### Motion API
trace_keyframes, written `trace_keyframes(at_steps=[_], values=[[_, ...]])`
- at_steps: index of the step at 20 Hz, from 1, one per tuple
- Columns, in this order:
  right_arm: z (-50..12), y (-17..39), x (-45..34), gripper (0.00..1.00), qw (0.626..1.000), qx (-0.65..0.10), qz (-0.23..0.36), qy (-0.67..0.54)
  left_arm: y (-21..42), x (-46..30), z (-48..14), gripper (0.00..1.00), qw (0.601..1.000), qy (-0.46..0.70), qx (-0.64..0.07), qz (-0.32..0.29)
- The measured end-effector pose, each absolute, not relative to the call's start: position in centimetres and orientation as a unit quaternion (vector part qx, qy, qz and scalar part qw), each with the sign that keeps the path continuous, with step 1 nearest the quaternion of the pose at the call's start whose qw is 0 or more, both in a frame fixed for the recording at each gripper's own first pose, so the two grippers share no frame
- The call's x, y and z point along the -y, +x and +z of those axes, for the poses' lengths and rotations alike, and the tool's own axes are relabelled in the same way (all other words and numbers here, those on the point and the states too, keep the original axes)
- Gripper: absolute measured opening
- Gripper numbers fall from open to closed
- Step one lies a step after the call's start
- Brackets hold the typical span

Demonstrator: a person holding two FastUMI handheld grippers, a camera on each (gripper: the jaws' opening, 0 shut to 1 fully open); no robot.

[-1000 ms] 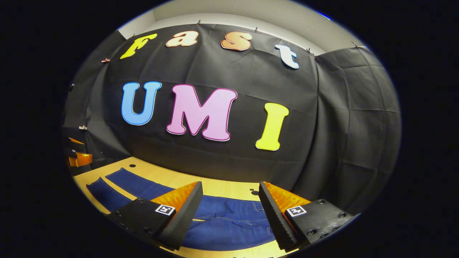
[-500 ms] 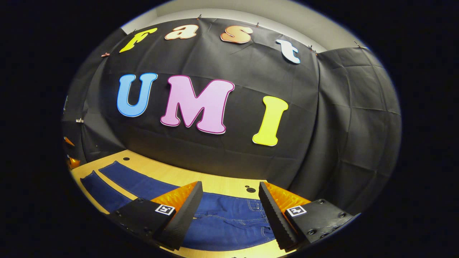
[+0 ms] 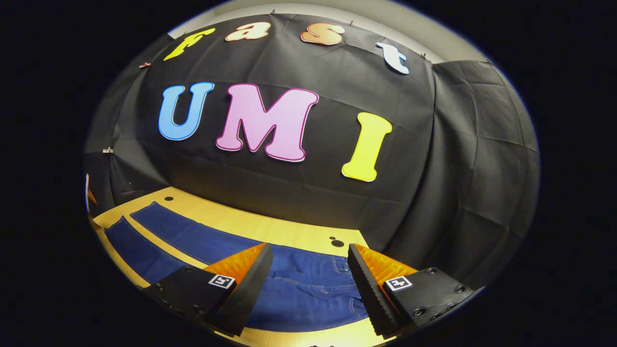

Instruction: Grasp the waist and the cuffs of the jeans and fold them to make the two legs overlap; first hold the waist and fold one-third of the jeans toward the cuffs, then hold the cuffs and fold the remaining one-third in the same direction to finish folding.

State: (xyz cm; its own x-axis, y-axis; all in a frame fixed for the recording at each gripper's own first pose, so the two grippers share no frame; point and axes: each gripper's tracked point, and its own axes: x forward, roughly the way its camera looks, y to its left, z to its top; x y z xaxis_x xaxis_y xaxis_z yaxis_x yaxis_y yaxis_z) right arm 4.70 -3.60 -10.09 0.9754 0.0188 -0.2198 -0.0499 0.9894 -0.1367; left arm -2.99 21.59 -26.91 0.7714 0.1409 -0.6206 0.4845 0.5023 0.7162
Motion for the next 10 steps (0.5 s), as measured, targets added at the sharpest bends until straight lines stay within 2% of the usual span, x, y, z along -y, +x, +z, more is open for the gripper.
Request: trace_keyframes(at_steps=[1,3,8,10], values=[[-10.5,4.7,3.9,0.94,0.991,-0.113,0.014,-0.074,-3.2,-22.0,-28.4,0.98,0.781,0.514,-0.331,-0.128],[-11.0,4.7,4.7,0.97,0.989,-0.120,0.008,-0.081,-3.6,-23.0,-30.4,0.98,0.744,0.552,-0.343,-0.153],[-12.1,4.1,6.8,0.96,0.985,-0.133,-0.004,-0.113,-1.0,-23.5,-32.3,0.98,0.717,0.581,-0.341,-0.177],[-12.3,3.9,8.3,0.96,0.982,-0.132,-0.011,-0.137,0.1,-23.5,-32.4,0.93,0.705,0.598,-0.331,-0.192]])
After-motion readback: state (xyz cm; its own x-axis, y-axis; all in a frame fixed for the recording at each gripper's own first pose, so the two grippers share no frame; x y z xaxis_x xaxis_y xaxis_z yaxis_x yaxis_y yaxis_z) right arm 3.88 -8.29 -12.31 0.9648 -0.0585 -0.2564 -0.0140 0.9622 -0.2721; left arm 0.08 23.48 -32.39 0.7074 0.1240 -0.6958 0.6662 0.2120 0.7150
